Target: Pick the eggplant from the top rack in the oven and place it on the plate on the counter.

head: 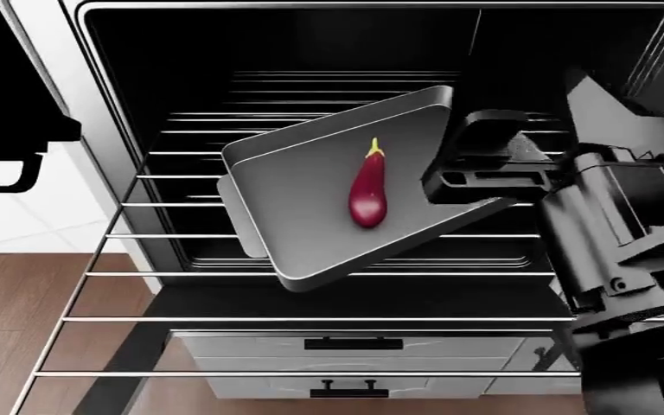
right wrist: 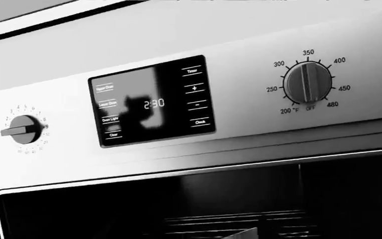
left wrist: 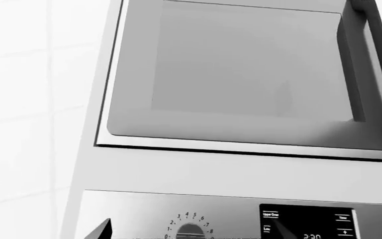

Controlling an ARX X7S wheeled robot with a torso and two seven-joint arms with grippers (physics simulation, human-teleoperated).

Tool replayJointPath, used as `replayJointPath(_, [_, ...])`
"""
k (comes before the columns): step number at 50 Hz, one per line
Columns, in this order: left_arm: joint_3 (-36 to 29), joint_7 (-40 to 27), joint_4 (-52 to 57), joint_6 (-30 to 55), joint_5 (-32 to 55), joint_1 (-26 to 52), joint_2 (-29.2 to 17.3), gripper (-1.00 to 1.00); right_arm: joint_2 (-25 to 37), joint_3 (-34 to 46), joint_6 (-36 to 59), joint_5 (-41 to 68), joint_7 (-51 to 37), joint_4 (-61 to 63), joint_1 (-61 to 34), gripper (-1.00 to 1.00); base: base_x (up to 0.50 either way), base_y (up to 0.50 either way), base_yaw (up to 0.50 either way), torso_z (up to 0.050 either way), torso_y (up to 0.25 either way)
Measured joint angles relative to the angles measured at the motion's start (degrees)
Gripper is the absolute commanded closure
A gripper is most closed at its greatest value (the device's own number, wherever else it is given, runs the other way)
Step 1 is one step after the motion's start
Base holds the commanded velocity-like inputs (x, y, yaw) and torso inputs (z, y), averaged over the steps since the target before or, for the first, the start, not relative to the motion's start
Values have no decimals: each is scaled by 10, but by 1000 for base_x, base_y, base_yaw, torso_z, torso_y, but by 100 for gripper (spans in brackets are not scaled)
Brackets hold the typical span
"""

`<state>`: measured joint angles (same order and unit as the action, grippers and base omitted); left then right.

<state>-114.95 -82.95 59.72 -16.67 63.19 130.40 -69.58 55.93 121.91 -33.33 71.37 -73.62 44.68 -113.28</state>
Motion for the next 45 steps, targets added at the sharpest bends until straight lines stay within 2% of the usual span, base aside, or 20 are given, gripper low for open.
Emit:
replayJointPath(11, [-17,-5,-1,-16,-13,0,3,-100,-97,-12,-10,126,71,-89,28,-100,0,0,0,0,0])
replayJointPath(24, [-31,-15,-1,-31,-33,-12,9,-100,-181,-13,37,275,105,-180,38,-100,0,0,0,0,0])
replayJointPath(45, [-44,-31,-3,-46,-55,-26,25,-100,-258,-15,104,395,131,-278,47,-100,0,0,0,0,0])
